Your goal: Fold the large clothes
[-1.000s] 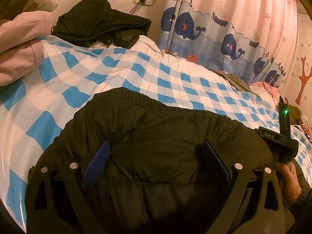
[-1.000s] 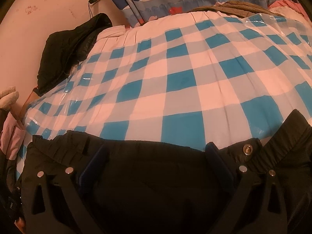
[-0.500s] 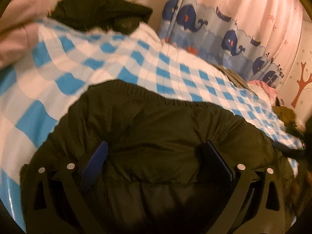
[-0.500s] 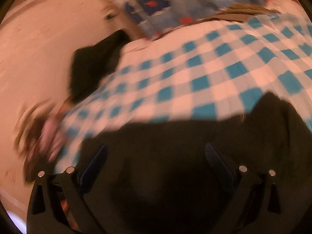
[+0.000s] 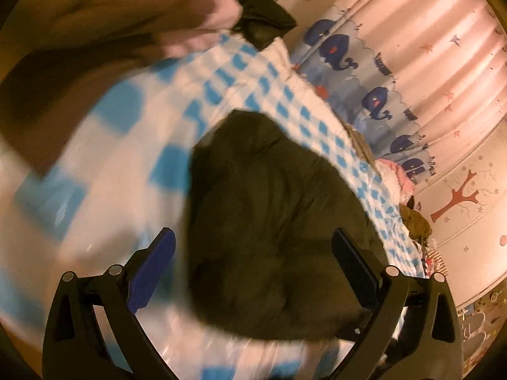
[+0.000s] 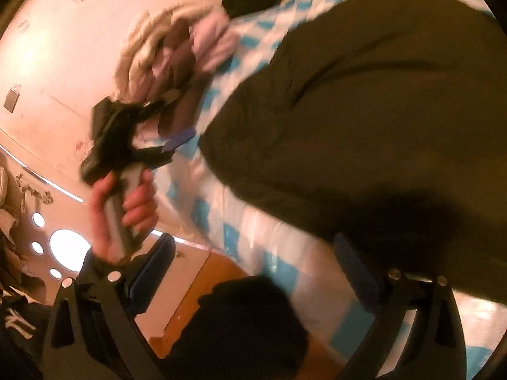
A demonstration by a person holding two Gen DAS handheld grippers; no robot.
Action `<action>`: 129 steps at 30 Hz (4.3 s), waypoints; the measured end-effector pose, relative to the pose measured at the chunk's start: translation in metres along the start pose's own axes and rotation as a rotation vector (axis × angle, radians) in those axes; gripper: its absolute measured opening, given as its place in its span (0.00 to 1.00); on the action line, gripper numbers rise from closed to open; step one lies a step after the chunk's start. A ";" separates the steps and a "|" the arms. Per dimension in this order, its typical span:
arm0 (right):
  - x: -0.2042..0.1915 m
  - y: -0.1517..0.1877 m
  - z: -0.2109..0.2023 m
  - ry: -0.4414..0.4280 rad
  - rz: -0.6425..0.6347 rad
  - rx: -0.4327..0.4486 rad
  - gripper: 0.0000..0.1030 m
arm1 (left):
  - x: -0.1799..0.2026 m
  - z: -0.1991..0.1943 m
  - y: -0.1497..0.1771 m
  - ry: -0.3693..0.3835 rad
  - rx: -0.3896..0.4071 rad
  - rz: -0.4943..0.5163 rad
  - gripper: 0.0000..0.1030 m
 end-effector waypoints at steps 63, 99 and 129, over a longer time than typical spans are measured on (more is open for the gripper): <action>0.231 0.012 -0.220 0.052 0.583 0.570 0.20 | 0.011 0.109 0.040 0.055 -0.071 -0.245 0.13; 0.114 -0.066 -0.071 0.802 -0.011 0.209 0.79 | -0.036 -0.010 0.130 0.130 -0.119 -0.340 0.77; 0.066 0.015 -0.043 0.996 -0.214 0.081 0.94 | 0.084 -0.044 0.104 0.195 0.051 0.094 0.23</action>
Point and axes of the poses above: each gripper's, at about its wrist camera, not at the fingertips, and z roughly the way its jaws point, x to its right, y to its underside, the point moved 8 cm from there along z, roughly the way its jaws point, and after that the axes turned 2 degrees about y, right-handed, at the moved point
